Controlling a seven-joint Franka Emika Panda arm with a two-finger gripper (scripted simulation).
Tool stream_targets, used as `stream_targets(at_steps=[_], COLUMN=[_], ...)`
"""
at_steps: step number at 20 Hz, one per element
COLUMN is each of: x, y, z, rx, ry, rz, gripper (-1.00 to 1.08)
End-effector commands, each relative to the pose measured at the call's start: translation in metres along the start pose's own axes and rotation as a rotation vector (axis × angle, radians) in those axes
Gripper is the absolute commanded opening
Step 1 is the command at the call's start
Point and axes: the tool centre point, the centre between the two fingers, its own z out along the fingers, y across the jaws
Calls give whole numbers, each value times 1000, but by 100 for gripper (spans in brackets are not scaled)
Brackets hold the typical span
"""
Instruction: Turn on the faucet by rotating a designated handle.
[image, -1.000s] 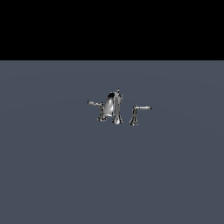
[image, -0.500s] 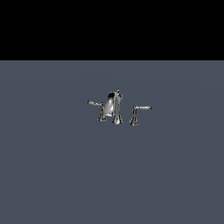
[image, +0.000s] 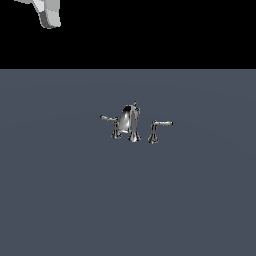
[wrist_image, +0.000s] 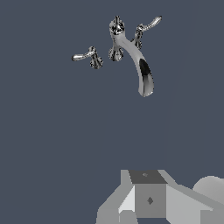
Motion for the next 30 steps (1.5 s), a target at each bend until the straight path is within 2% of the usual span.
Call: stream_targets(at_steps=[1,17,30], x=[6,53,108], y=[-12,-75,-113], z=[12,83,143], rx=[1,0,-6], ry=[-1,-4,-1], rz=[52,355,612], gripper=[-100,-100,-100])
